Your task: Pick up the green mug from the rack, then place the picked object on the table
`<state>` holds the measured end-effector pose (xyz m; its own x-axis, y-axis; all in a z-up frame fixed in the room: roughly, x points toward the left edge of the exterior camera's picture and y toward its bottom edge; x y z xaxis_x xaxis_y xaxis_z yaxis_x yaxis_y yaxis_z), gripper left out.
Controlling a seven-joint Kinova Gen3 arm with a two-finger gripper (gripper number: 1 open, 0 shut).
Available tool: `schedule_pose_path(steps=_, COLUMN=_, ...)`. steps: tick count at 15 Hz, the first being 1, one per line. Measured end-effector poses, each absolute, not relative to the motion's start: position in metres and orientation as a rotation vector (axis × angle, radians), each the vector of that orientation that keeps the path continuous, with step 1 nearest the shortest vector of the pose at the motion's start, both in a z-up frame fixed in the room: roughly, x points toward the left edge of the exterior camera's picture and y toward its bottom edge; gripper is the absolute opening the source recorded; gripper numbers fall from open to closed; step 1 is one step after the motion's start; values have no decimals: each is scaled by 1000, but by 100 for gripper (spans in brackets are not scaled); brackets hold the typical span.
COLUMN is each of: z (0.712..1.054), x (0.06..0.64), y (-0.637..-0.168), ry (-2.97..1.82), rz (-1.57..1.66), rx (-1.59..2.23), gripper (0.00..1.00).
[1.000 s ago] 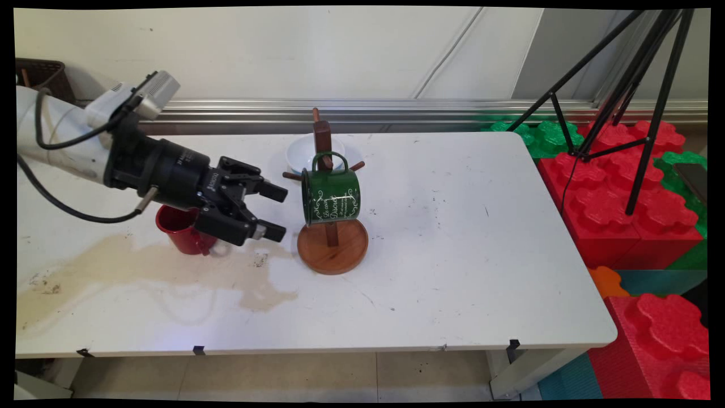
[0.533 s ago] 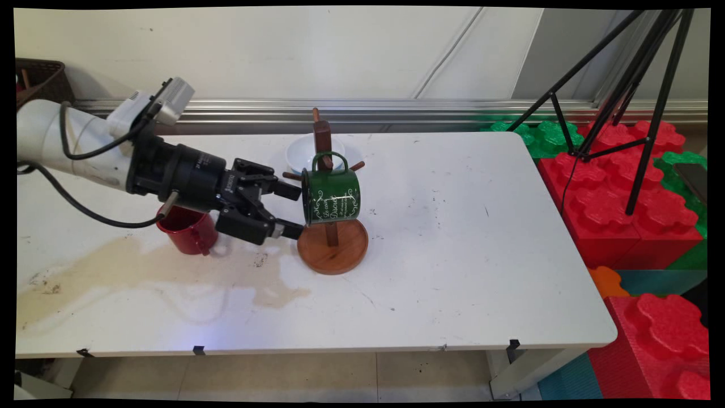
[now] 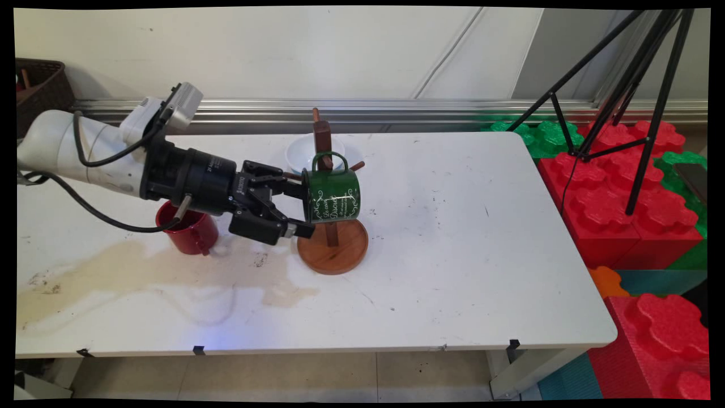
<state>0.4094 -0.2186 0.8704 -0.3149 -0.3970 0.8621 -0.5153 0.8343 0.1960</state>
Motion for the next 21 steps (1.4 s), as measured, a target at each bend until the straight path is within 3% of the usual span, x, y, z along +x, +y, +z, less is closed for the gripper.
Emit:
schedule_pose_path(steps=5, z=867, x=405, y=-219, ry=-1930, rz=150, rx=679, gripper=100)
schedule_pose_path(steps=6, z=867, x=404, y=-219, ry=-1928, rz=152, rx=676, gripper=0)
schedule_pose_path(steps=21, z=864, x=402, y=-215, ry=-1922, rz=159, rx=665, gripper=0)
